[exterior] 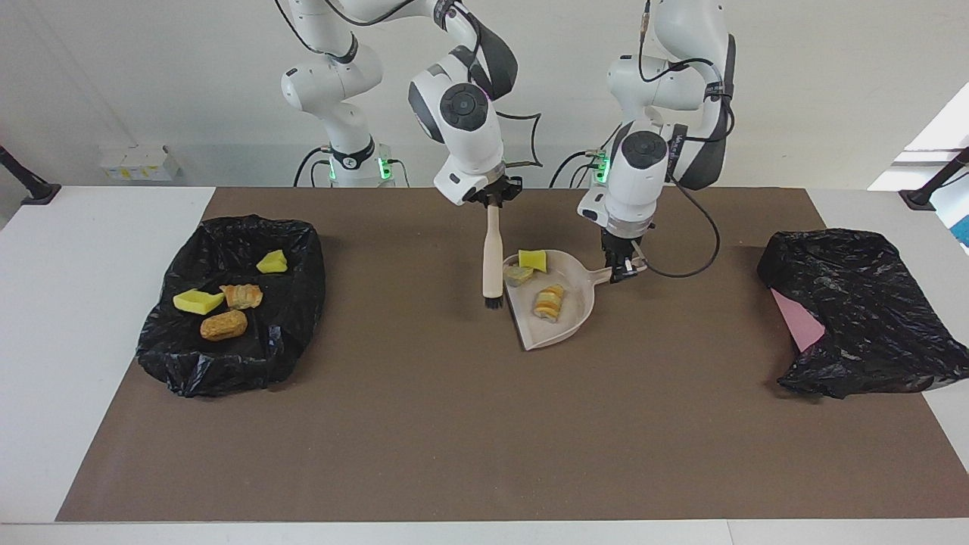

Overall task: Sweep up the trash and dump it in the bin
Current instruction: 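Lift the dustpan with the left gripper while the right gripper draws back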

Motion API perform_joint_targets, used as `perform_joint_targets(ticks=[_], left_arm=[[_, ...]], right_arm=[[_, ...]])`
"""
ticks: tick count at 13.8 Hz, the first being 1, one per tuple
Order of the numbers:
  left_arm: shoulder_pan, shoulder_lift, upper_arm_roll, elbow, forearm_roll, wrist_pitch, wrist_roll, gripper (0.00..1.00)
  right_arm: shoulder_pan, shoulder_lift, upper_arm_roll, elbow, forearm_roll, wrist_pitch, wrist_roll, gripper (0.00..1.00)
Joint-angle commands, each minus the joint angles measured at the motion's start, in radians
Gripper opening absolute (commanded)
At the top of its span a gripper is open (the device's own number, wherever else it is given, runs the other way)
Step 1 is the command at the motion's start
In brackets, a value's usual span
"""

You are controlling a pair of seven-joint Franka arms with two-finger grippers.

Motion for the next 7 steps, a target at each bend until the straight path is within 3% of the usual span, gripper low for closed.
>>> perform_joint_targets(ticks=[1,4,7], left_arm=[[0.078,0.015,-0.005,0.056,-0.088,0.001,0.118,0.0],[0.154,0.015,-0.005,0.108,-0.18,-0.014,0.26,0.0],[0.217,0.02,-0.005,0.225,-0.194,-0.139,0.323,0.0]], right_arm=[[0.046,-0.083,0.004,-0.096,-0.053,0.022,-0.021,0.0],[0.14,-0.12,0.004,-0.171,-0.065,0.063,0.077,0.0],[0.276,-0.135,0.007,-0.22,-0.067,0.114,0.25,0.0]])
